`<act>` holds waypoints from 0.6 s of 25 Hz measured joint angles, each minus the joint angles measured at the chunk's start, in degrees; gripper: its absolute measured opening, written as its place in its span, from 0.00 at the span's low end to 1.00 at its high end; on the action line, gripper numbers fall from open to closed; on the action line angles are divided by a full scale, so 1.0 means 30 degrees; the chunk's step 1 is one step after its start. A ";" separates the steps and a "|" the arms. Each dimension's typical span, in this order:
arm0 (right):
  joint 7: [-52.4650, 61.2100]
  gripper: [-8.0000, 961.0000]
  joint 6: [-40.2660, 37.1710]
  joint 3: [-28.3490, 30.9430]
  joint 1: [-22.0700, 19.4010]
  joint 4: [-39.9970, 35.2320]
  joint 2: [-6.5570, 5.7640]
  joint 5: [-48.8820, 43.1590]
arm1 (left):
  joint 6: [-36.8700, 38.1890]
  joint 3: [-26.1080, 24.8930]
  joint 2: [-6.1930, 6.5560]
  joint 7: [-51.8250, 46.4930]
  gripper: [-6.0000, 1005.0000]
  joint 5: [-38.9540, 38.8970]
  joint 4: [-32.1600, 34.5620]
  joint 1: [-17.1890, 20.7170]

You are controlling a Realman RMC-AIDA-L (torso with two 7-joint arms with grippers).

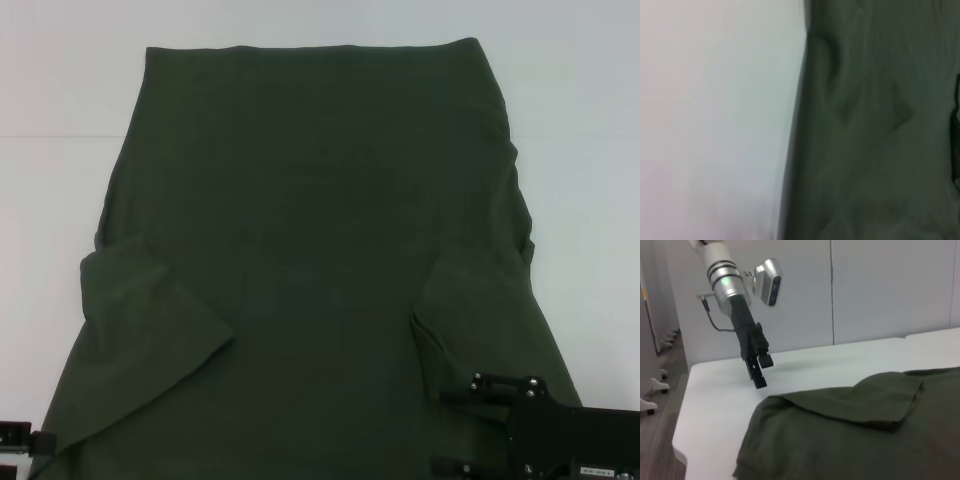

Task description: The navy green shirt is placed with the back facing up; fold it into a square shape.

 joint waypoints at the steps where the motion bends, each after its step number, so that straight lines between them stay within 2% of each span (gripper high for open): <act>1: -0.0002 0.80 0.0134 -0.0044 0.0017 0.0000 0.0000 0.0001 | -0.0087 0.0041 -0.0037 -0.0071 0.89 0.0094 0.0000 -0.0003; 15: -0.0012 0.80 0.0270 -0.0212 0.0238 0.0004 0.0009 0.0002 | -0.1691 0.0152 -0.0388 0.0214 0.89 0.0443 -0.0221 0.0075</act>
